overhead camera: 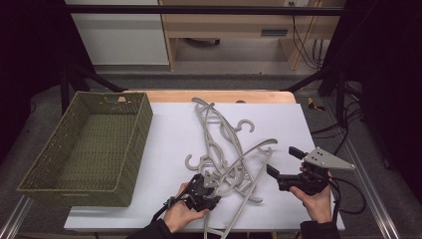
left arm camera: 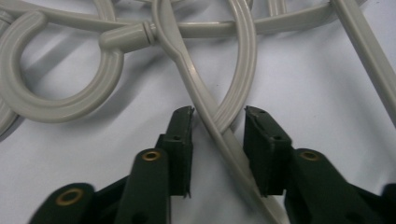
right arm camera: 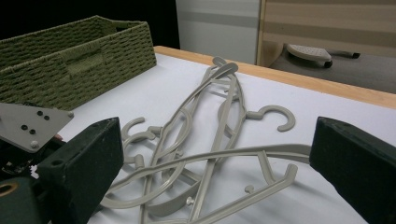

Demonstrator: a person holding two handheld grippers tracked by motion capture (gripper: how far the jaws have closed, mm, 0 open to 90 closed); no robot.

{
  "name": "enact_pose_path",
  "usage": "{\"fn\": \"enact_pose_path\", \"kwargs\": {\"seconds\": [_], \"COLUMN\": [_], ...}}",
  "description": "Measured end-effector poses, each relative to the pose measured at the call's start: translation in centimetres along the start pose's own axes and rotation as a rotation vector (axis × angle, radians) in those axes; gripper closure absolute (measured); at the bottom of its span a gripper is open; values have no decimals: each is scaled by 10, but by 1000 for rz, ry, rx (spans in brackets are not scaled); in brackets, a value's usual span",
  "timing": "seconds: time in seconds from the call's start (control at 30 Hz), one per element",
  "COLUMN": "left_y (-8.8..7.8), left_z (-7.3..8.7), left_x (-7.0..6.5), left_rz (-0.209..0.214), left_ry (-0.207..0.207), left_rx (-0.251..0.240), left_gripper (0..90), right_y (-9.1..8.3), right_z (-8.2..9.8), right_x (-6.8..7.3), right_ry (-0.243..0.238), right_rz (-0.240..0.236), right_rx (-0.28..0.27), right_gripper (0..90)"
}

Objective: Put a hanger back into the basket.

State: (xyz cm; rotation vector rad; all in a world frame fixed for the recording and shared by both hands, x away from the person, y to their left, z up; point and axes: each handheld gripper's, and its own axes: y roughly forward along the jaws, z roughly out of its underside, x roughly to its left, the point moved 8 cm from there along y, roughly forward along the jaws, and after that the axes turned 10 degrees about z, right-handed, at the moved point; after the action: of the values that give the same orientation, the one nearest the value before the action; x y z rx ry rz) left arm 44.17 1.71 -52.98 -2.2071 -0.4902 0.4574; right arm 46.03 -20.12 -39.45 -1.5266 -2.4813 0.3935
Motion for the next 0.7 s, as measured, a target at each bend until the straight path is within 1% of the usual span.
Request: {"fn": "enact_pose_path", "kwargs": {"seconds": [0.1,0.17,0.2,0.23,0.27,0.47,0.5,0.57,0.7], "left_y": [0,-2,-2,-2,-3,-4,-4,-4,-7], "left_z": [0,0,0,0,0,0,0,0,1], "left_x": [1,3,5,5,6,7,8,9,11], "left_rz": [7,11,15,15,23,13,12,11,0], "left_ry": [-6,-19,-26,-26,-27,-21,-23,-25,-17], "left_rx": [4,13,9,9,15,23,25,30,42], "left_gripper": [662,686,697,703,703,715,717,721,737], "right_y": [1,1,1,1,1,2,2,2,1], "right_z": [0,0,0,0,0,1,1,1,1], "right_x": [1,1,1,1,1,2,1,1,1], "right_ry": [-1,-2,-2,-2,-2,-2,-8,-2,-1], "right_rz": [-1,0,-1,-1,-1,-3,-4,-5,-4], "right_rx": [0,-1,-1,-1,-2,4,4,1,0], "right_gripper": [33,33,33,33,33,33,33,34,34]}}
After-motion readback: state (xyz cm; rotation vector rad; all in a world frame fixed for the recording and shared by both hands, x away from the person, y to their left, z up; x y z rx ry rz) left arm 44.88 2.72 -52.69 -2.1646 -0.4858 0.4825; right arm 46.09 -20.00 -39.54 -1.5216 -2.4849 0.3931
